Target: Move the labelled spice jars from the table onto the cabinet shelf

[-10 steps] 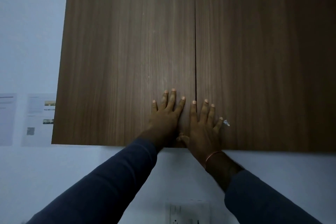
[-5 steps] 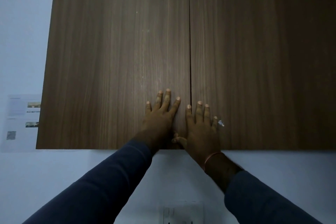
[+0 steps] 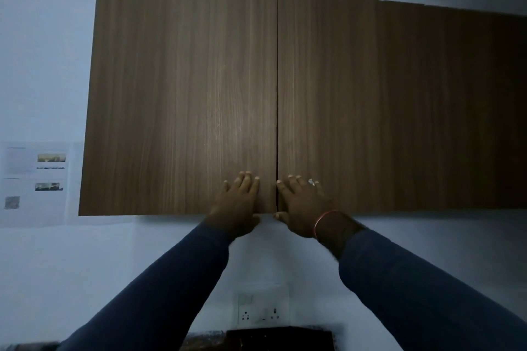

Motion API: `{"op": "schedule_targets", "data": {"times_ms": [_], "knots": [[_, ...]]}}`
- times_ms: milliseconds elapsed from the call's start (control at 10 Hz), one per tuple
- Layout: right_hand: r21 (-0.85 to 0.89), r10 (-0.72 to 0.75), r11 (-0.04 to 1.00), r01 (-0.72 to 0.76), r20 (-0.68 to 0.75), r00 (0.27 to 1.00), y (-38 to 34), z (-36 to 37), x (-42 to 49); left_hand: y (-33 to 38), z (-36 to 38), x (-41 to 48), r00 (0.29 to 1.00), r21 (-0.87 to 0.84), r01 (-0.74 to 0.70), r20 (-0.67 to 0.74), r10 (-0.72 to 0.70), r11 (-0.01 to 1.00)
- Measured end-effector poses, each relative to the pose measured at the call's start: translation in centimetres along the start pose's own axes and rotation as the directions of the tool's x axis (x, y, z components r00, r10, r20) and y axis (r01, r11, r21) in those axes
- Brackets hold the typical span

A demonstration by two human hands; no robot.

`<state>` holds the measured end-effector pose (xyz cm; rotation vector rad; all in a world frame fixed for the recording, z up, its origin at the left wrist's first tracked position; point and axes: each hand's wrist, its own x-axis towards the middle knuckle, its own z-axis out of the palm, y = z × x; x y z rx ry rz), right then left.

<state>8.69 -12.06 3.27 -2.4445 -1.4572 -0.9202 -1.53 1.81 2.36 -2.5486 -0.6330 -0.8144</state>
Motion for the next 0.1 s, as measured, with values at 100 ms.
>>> {"op": "schedule_targets", "data": {"times_ms": [100], "knots": [[-0.026, 0.029, 0.999, -0.030, -0.049, 0.998, -0.68, 0.11, -2.38, -0.51, 0.30, -2.01, 0.996, 0.020, 0.018, -0.093, -0.016, 1.000]]}}
